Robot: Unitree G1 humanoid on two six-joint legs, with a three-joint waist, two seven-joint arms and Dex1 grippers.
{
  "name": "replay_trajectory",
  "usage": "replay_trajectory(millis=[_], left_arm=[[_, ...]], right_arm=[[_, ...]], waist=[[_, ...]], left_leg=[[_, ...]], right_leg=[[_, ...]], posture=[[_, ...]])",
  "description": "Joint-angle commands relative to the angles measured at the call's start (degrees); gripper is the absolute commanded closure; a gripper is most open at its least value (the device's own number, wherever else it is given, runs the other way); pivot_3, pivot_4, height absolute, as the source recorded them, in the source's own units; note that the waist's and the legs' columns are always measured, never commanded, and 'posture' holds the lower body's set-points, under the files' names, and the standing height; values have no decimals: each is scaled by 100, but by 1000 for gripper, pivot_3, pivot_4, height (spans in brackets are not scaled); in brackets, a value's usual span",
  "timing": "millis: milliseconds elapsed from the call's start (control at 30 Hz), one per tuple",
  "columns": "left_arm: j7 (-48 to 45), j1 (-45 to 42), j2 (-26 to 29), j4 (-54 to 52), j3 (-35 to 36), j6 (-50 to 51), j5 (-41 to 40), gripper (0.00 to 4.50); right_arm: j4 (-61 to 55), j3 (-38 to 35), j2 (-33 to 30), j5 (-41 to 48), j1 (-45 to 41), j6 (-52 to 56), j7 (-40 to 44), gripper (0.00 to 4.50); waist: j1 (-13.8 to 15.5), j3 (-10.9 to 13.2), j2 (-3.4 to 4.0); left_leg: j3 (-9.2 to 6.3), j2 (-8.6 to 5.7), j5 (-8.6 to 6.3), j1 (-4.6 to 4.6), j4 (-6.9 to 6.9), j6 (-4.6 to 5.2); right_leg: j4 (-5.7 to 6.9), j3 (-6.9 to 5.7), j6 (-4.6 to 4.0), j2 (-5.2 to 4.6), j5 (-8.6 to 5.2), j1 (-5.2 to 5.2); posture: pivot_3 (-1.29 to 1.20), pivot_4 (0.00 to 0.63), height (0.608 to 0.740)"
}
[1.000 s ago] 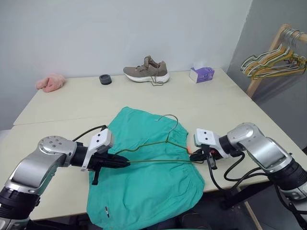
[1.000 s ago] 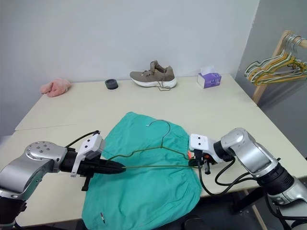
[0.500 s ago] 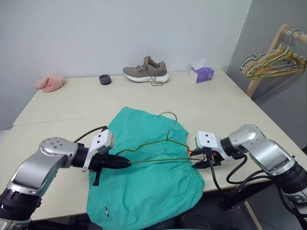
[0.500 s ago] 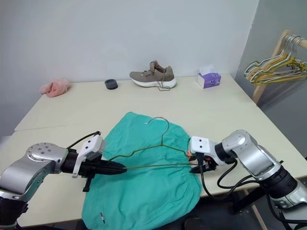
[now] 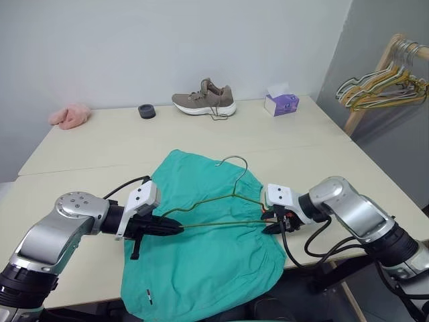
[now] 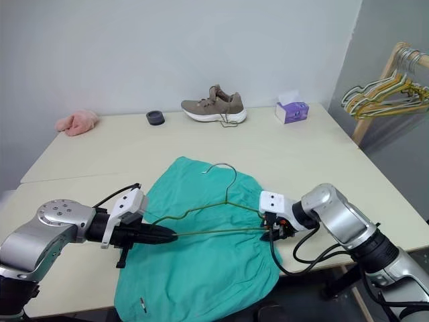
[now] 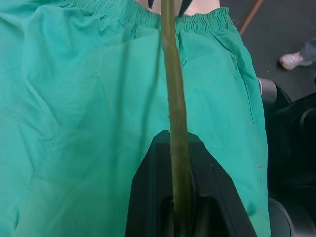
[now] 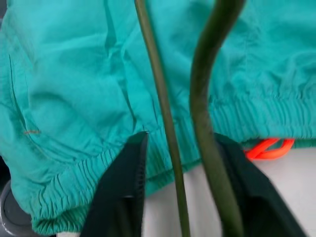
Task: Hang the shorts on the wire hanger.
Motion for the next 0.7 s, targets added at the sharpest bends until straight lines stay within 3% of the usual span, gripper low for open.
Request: replay_trajectory(millis=[33, 67, 300, 600, 700], left_arm=[[5, -72, 23, -177, 100, -94, -52, 4500], [5, -67, 20, -177, 98, -99, -52, 4500], [147, -33, -119, -64, 12, -112, 47, 4500], [498, 9, -350, 286, 477, -58, -122, 1938], [677, -8, -384, 680, 955, 216, -372, 1938]], right_arm=[[-86, -38, -22, 31, -92, 2, 58, 4138], [-104, -40, -32, 41, -80, 1, 72, 4464], [-153, -88, -35, 45, -44, 13, 25, 4490], [-238, -355, -368, 170, 260, 88, 26, 4500], [-269, -664, -487, 345, 442, 326, -76, 4500]], waist=[[2, 0, 0], [2, 0, 0], [-1, 0, 0], [-1, 0, -1], [-4, -1, -2]], left_leg=[[0, 0, 0, 0, 0, 0], [0, 0, 0, 0, 0, 0], [0, 0, 0, 1, 0, 0], [-1, -1, 0, -1, 0, 0], [-2, 0, 0, 0, 1, 0]], right_leg=[[0, 0, 0, 0, 0, 0], [0, 0, 0, 0, 0, 0], [1, 0, 1, 0, 0, 1], [0, 0, 0, -2, 0, 0], [1, -1, 0, -3, 0, 0]], posture=[[-122, 0, 740], [-122, 0, 740], [-133, 0, 740], [-138, 0, 740], [-143, 0, 740]])
